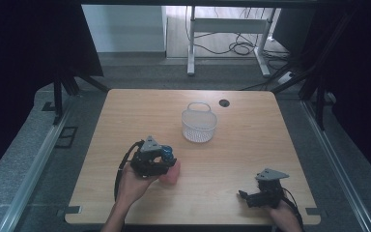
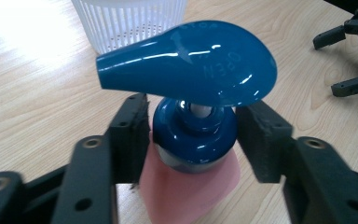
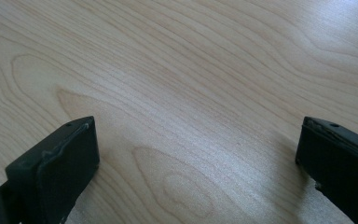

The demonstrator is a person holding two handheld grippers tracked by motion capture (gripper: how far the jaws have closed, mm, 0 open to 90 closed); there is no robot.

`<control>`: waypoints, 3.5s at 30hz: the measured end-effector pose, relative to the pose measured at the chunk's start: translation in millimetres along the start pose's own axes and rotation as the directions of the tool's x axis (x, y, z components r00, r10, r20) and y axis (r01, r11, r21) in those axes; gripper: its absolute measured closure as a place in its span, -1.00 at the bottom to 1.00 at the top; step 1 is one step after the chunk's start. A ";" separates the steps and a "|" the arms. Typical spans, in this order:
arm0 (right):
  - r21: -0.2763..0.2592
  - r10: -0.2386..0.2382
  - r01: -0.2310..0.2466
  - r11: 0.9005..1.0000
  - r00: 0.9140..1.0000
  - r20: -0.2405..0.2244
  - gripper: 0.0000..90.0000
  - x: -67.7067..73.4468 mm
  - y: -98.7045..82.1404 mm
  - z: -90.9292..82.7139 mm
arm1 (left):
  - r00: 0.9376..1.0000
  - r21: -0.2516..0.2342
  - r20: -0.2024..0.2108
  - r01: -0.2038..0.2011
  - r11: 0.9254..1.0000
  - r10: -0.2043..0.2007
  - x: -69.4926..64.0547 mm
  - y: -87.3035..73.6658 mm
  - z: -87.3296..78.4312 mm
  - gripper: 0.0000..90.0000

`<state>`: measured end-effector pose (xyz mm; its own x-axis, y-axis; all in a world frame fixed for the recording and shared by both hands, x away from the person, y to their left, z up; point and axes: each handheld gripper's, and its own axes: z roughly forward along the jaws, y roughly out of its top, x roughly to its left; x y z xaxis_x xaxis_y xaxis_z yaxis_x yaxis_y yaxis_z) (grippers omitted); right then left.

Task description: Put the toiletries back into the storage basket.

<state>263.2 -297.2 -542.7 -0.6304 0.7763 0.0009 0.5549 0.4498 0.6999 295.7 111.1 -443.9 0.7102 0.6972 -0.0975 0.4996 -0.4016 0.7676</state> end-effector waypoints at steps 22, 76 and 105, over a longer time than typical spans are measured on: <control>-0.001 0.002 -0.002 1.000 1.000 0.000 -1.00 0.2 0.0 0.0 | 1.000 0.004 -0.023 -0.020 1.000 0.020 -1.8 18.5 -8.1 0.18; -0.001 0.003 -0.003 1.000 1.000 -0.005 -1.00 0.4 -0.1 -0.3 | 0.999 -0.010 -0.021 -0.036 0.999 0.035 12.4 93.2 5.5 0.18; -0.002 0.007 -0.007 1.000 1.000 -0.004 -1.00 0.7 0.1 -0.3 | 0.996 -0.029 -0.063 -0.066 0.997 0.064 15.6 150.7 13.0 0.18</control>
<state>262.6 -296.8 -542.4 -0.6289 0.7775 0.0090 0.5581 0.4433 0.7015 388.5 53.8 -338.0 0.7083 0.7059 -0.0078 0.4370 -0.4297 0.7901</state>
